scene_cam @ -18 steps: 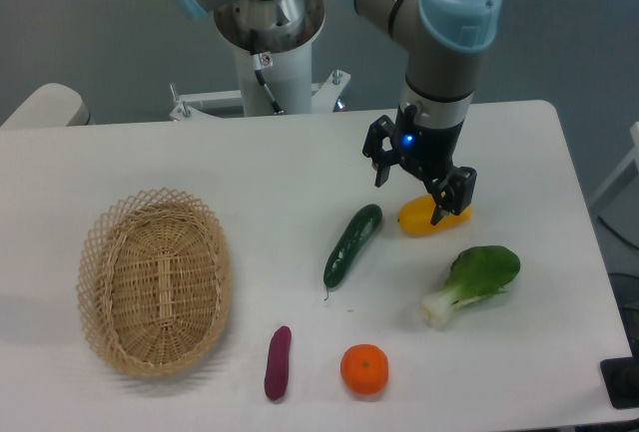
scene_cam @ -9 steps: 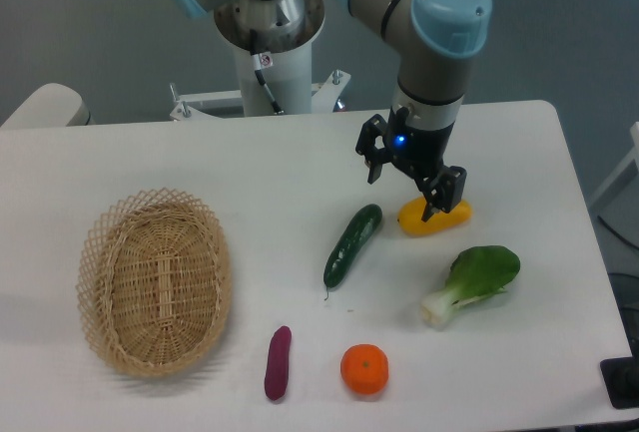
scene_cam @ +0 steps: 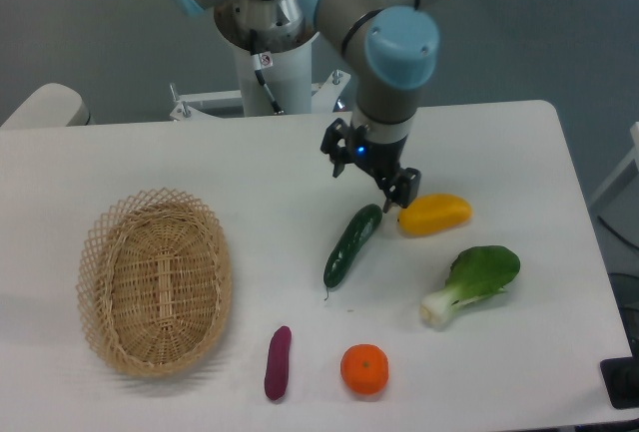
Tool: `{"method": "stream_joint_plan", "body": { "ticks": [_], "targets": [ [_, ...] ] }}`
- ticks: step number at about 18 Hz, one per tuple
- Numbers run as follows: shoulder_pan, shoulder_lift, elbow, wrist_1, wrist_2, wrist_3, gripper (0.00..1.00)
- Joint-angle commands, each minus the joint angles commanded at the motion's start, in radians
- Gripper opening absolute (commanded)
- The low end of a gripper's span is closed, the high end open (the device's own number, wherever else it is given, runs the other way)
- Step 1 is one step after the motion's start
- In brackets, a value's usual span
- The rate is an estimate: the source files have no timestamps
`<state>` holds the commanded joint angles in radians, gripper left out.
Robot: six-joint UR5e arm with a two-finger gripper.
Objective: Pick up the cucumber from the table
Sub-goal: 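Lower the gripper over the cucumber's stem end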
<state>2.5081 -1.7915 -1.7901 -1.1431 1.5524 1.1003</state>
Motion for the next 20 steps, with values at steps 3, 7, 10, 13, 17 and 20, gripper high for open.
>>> {"method": "stream_joint_plan", "body": {
  "ticks": [3,7,10,13,17,20],
  "targets": [
    [-0.046,-0.045,-0.003,0.058,0.002,-0.063,1.0],
    [-0.048,-0.1,0.003,0.118,0.002,-0.036,1.0],
    [-0.046,-0.141,0.002,0.14,0.049,0.062,1.0],
    [-0.045,-0.143,-0.017,0.141,0.057,0.062,1.0],
    [-0.04,-0.152,-0.043,0.207,0.06,0.058,1.0],
    [-0.035,-0.163,-0.061,0.235,0.06,0.059,1.0]
  ]
}}
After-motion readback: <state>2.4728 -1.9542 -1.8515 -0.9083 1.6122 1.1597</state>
